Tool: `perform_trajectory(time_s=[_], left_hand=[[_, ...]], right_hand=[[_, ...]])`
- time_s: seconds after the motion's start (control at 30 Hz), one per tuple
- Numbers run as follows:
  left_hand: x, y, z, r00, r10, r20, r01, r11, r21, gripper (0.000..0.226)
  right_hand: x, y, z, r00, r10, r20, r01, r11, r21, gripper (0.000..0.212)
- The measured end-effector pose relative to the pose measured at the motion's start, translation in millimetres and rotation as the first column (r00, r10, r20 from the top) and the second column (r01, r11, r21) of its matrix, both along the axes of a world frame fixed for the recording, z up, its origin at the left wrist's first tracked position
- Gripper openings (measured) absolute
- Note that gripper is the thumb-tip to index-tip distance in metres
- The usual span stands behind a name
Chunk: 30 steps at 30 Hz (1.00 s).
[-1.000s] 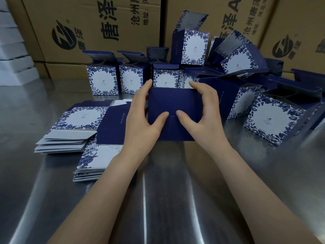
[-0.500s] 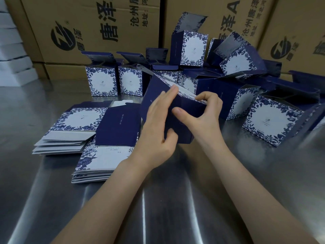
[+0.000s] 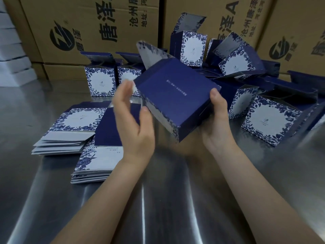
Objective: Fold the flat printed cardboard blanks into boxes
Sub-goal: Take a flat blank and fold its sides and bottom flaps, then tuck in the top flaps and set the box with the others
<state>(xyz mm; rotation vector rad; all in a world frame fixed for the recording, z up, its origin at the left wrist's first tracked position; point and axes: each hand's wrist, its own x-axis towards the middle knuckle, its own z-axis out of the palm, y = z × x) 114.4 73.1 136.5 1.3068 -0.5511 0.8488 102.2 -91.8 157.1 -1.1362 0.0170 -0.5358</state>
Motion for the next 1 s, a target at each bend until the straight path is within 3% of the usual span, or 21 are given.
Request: perform_trajectory(time_s=[0.1, 0.17, 0.23, 0.33, 0.4, 0.5, 0.7, 0.83, 0.93, 1.0], left_hand=[[4.4, 2.5, 7.5, 0.963, -0.010, -0.270, -0.053, 0.973, -0.223, 0.048], [9.7, 5.0, 12.6, 0.873, -0.167, -0.459, 0.013, 0.947, -0.320, 0.047], [14.4, 8.4, 14.6, 0.694, -0.403, -0.597, 0.156, 0.894, -0.421, 0.043], [16.7, 13.0, 14.4, 0.428, -0.668, -0.609, 0.383, 0.744, -0.547, 0.056], [18.1, 15.1, 13.5, 0.308, -0.772, -0.557, 0.498, 0.629, -0.597, 0.062], [20.3, 18.8, 12.5, 0.205, -0.816, -0.541, 0.539, 0.555, -0.634, 0.052], [24.0, 26.7, 7.3, -0.056, -0.768, -0.638, 0.610, 0.480, -0.631, 0.062], [25.3, 23.8, 7.4, -0.053, -0.771, -0.635, 0.575, 0.496, -0.650, 0.050], [26.3, 19.2, 8.2, 0.067, -0.772, -0.632, 0.505, 0.572, -0.646, 0.045], [26.3, 16.7, 8.9, 0.182, -0.737, -0.651, 0.444, 0.652, -0.614, 0.040]], right_hand=[[0.9, -3.8, -2.4, 0.995, 0.097, 0.021, -0.099, 0.986, 0.136, 0.036], [-0.2, -4.9, -5.1, 0.985, 0.169, 0.017, -0.169, 0.959, 0.226, 0.038], [-1.2, -3.6, -5.5, 0.970, 0.241, 0.017, -0.237, 0.936, 0.262, 0.047], [-0.4, -4.5, -7.8, 0.943, 0.331, 0.035, -0.328, 0.906, 0.267, 0.060], [2.4, -7.6, -13.8, 0.926, 0.371, 0.062, -0.373, 0.885, 0.278, 0.047], [4.2, -11.7, -20.1, 0.916, 0.392, 0.080, -0.398, 0.873, 0.281, 0.048], [8.0, -15.8, -25.7, 0.903, 0.422, 0.084, -0.427, 0.859, 0.283, 0.054], [7.1, -18.6, -22.1, 0.911, 0.413, 0.019, -0.403, 0.876, 0.266, 0.052], [7.0, -19.8, -14.5, 0.937, 0.342, -0.069, -0.317, 0.917, 0.242, 0.055], [7.5, -19.7, -10.0, 0.962, 0.250, -0.110, -0.224, 0.952, 0.209, 0.044]])
